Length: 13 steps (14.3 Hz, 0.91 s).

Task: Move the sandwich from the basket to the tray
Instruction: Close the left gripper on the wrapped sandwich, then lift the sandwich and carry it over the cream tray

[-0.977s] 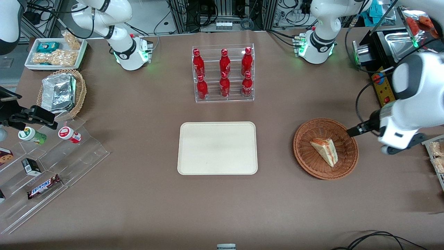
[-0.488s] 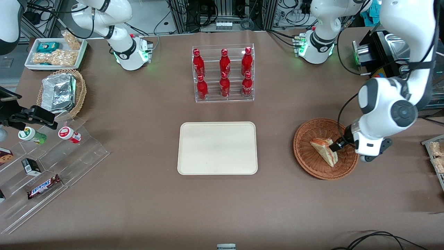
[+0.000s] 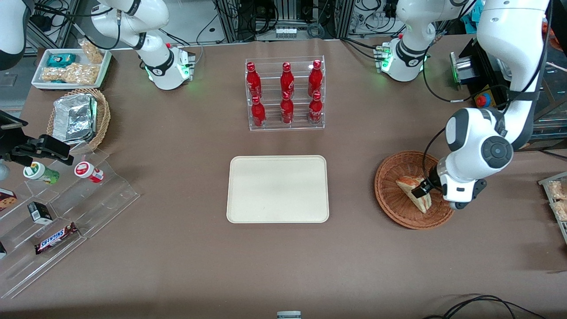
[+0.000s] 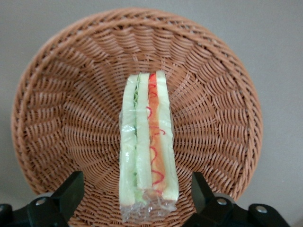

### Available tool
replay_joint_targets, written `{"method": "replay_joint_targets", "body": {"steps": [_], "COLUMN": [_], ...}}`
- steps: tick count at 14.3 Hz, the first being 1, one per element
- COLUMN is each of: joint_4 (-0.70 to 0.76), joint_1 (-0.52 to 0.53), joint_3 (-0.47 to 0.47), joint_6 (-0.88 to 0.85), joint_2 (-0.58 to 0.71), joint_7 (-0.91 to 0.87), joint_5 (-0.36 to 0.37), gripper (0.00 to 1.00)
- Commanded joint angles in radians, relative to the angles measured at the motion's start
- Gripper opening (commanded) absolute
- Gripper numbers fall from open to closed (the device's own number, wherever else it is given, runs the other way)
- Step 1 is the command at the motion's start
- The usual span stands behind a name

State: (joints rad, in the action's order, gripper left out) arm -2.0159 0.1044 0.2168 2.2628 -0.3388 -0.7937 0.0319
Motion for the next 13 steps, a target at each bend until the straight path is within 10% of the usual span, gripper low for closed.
{"method": "replay_joint_targets", "body": {"steps": [1, 3, 5, 7, 13], "joint_4": [-0.038, -0.060, -0.069, -0.069, 0.002], "joint_1": [-0.015, -0.015, -0.015, -0.015, -0.052], "joint_3": [-0.002, -0.002, -0.002, -0.002, -0.001], "joint_6": [0.075, 0.109, 0.109, 0.097, -0.096], "joint_2": [-0.026, -0.028, -0.026, -0.016, 0.070], "joint_7": [-0.028, -0.027, -0.027, -0.015, -0.016], "joint_5": [0.025, 0.026, 0.026, 0.026, 0.028], "gripper": [1.00, 0.88, 0.38, 0.12, 0.06]}}
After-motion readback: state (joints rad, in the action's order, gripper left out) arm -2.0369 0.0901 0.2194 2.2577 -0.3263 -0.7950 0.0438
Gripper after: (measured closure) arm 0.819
